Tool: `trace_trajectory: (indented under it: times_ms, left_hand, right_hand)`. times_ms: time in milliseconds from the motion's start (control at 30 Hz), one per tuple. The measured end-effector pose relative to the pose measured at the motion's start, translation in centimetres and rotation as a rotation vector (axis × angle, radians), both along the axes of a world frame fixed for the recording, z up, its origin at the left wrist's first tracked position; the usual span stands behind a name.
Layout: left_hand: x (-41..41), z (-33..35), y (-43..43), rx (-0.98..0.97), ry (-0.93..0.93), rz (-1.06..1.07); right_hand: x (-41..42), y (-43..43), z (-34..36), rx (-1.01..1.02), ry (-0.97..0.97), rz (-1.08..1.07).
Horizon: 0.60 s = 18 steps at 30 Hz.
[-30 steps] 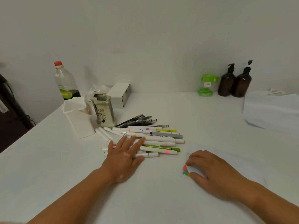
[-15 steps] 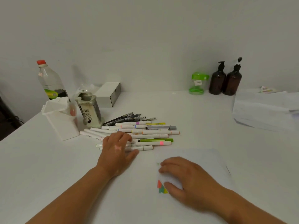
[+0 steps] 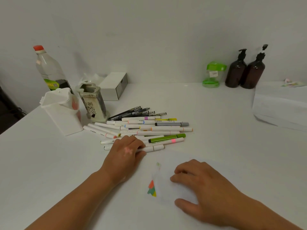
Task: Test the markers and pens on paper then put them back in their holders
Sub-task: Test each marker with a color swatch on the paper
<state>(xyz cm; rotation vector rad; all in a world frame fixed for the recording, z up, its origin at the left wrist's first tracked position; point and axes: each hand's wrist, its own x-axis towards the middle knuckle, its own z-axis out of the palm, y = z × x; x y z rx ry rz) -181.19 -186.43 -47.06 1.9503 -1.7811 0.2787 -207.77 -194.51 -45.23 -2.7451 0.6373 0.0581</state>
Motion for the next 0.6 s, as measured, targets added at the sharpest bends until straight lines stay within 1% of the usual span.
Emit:
trace_trajectory:
  times_ms: [100,200,267,333,433,500,533,567,600]
  left_hand:
    - [0.0,0.1,0.3,-0.032,-0.001,-0.014]
    - [-0.1,0.1,0.9,-0.042,0.023,-0.053]
    - [-0.4,0.1,1.5,-0.045,0.065,-0.07]
    - [-0.6,0.2,1.9,-0.048,0.117,-0.06]
    - [-1.1,1.0,1.8,-0.108,0.242,-0.024]
    - [-1.6,2.0,1.4,-0.158,0.436,0.029]
    - [-1.9,2.5,1.0,-0.171,0.596,0.052]
    - [-2.4,3.1,0.5,-0.179,0.816,0.051]
    - [-3.0,3.7,-0.2,-0.181,1.088,0.008]
  right_hand:
    - [-0.9,-0.6,0.0,-0.001,-0.073,-0.02]
    - [-1.3,-1.0,-0.2,-0.073,-0.324,-0.086]
    - [-0.8,-1.0,-0.1,-0.088,-0.419,-0.131]
    - [0.0,-0.9,0.1,-0.081,-0.399,-0.147]
    - [1.2,-1.0,0.2,-0.047,-0.271,-0.177]
    - [2.1,-1.1,0.3,-0.031,-0.252,-0.168]
    - [2.5,-1.0,0.6,-0.016,-0.27,-0.177]
    - [2.9,-1.0,1.0,0.017,-0.311,-0.195]
    - [3.2,-0.9,1.3,0.086,-0.374,-0.225]
